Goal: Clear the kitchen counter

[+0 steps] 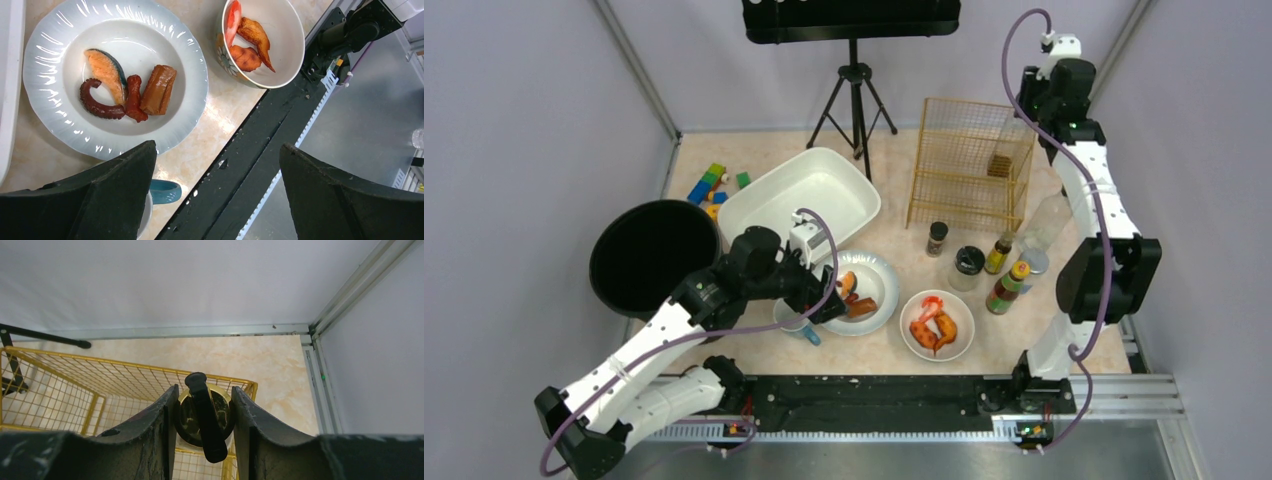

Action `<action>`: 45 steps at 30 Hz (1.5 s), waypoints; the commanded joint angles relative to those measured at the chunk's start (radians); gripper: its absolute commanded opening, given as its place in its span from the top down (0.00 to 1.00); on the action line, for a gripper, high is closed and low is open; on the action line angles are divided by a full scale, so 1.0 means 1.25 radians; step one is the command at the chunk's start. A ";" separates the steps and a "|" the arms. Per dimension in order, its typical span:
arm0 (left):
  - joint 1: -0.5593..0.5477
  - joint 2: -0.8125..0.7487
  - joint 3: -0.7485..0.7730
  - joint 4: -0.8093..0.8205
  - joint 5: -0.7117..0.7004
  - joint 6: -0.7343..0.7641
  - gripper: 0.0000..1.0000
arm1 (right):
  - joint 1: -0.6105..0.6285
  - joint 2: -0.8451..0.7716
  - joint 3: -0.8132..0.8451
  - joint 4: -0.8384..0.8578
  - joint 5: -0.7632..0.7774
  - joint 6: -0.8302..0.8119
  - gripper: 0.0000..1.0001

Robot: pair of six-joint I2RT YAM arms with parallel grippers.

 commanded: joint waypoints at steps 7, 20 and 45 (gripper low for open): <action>0.000 -0.018 0.001 0.007 -0.005 0.006 0.03 | -0.005 -0.068 -0.023 0.085 -0.004 0.012 0.70; 0.000 -0.017 0.002 0.007 -0.003 0.007 0.03 | -0.006 -0.067 -0.008 0.060 0.006 0.035 0.28; 0.000 -0.022 0.004 0.003 0.000 0.007 0.03 | -0.007 -0.300 0.088 -0.267 0.101 0.199 0.04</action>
